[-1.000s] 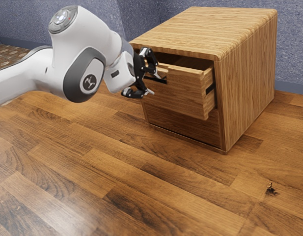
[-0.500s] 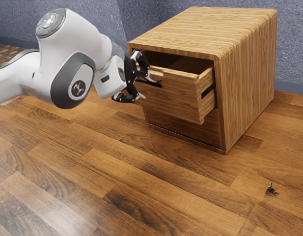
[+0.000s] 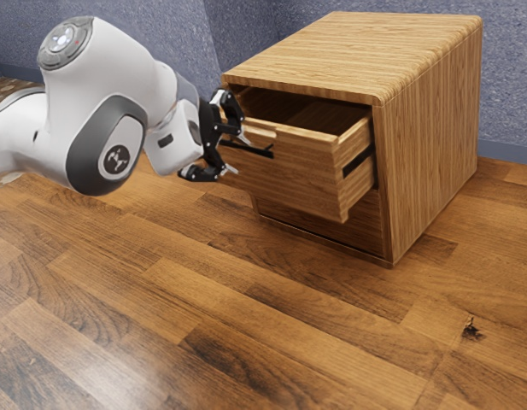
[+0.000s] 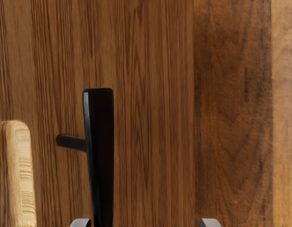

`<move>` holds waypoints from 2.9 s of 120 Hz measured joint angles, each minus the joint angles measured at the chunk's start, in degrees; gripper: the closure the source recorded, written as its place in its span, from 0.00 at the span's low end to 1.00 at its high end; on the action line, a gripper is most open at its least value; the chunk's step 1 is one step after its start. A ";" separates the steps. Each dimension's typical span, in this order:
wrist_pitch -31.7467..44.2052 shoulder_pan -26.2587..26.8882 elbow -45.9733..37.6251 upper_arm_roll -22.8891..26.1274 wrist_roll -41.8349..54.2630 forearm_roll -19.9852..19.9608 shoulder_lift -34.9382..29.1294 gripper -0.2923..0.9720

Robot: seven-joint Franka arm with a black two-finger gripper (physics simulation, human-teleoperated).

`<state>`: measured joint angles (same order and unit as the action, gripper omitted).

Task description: Pull the drawer handle with one arm to open the drawer

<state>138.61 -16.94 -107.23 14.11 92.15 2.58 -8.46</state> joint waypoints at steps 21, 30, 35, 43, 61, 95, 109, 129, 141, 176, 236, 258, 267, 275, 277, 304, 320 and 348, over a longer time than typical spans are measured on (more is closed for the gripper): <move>0.02 -0.04 -1.15 -0.03 -0.18 -0.06 -1.06 0.57; 0.13 -0.09 -2.09 -0.03 -0.28 -0.12 -1.83 0.56; 0.16 -0.10 -2.42 -0.04 -0.33 -0.14 -2.16 0.56; 0.14 -0.10 -3.07 -0.05 -0.42 -0.13 -2.93 0.56; 0.12 -0.12 -4.75 -0.05 -0.59 -0.36 -4.90 0.58; 0.02 -0.27 -7.71 -0.17 -0.81 -0.61 -8.64 0.57; 0.00 -0.28 -8.06 -0.21 -0.87 -0.68 -9.09 0.57; -0.01 -0.28 -8.11 -0.22 -0.95 -0.87 -9.08 0.57; -0.01 -0.28 -8.11 -0.22 -0.98 -0.94 -9.10 0.57; 0.16 -0.28 -7.86 -0.22 -1.06 -1.06 -8.50 0.57; 1.20 -0.28 -6.55 -0.22 -1.09 -1.00 -7.45 0.56; 1.58 -0.28 -6.53 -0.22 -1.09 -1.00 -6.63 0.56; 1.65 -0.28 -6.58 -0.22 -1.09 -1.01 -6.57 0.56; 1.69 -0.28 -6.72 -0.22 -1.09 -1.00 -6.63 0.57; 1.69 -0.28 -6.76 -0.22 -1.09 -1.00 -6.67 0.57; 1.67 -0.27 -7.29 -0.23 -1.11 -1.03 -7.59 0.58; 1.63 -0.31 -7.27 -0.30 -1.12 -1.05 -7.31 0.59; 1.67 -0.36 -7.23 -0.31 -1.13 -1.08 -6.89 0.59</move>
<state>140.27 -17.30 -114.46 13.80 91.01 1.50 -15.35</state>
